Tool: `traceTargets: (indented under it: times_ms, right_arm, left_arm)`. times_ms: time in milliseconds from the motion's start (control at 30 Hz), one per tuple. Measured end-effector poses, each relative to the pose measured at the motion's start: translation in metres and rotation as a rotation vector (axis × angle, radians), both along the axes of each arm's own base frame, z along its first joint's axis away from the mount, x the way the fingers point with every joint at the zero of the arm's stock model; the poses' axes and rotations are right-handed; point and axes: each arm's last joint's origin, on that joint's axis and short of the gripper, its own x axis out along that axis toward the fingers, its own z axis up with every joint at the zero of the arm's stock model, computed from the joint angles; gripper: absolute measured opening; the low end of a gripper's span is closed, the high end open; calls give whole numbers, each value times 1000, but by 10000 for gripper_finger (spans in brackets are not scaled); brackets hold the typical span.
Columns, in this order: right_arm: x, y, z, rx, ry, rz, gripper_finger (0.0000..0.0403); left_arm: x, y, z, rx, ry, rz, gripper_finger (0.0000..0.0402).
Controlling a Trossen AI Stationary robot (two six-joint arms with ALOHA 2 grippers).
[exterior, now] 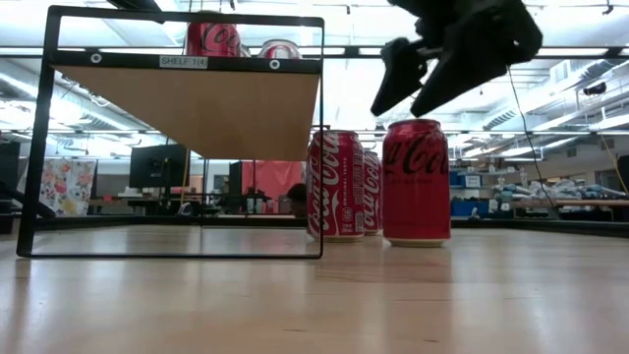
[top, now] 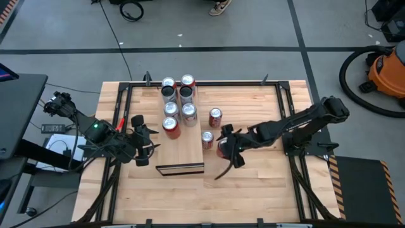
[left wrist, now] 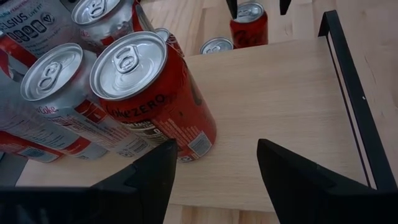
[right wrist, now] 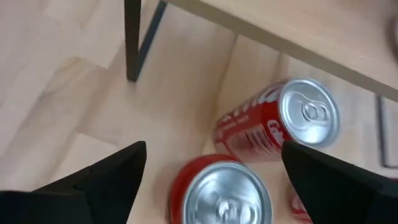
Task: Place canned beverage on shelf
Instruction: Put the red and black soda can on the shelf and align it with the other red and black soda can
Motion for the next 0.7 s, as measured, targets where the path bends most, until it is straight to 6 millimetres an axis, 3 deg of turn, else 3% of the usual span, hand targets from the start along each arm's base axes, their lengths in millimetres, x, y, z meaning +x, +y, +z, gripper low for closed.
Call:
traceTargets:
  times_ms: [333, 500, 700]
  right_arm:
    - [-16, 16, -5, -163, 65, -117, 383]
    - [-26, 8, -9, -305, 125, -257, 378]
    - [-35, -12, -8, -533, 81, -533, 372]
  left_arm:
    - [0, 0, 0, -4, -1, 2, 233]
    - [0, 0, 0, -3, -1, 2, 233]
    - [0, 0, 0, -3, -1, 2, 233]
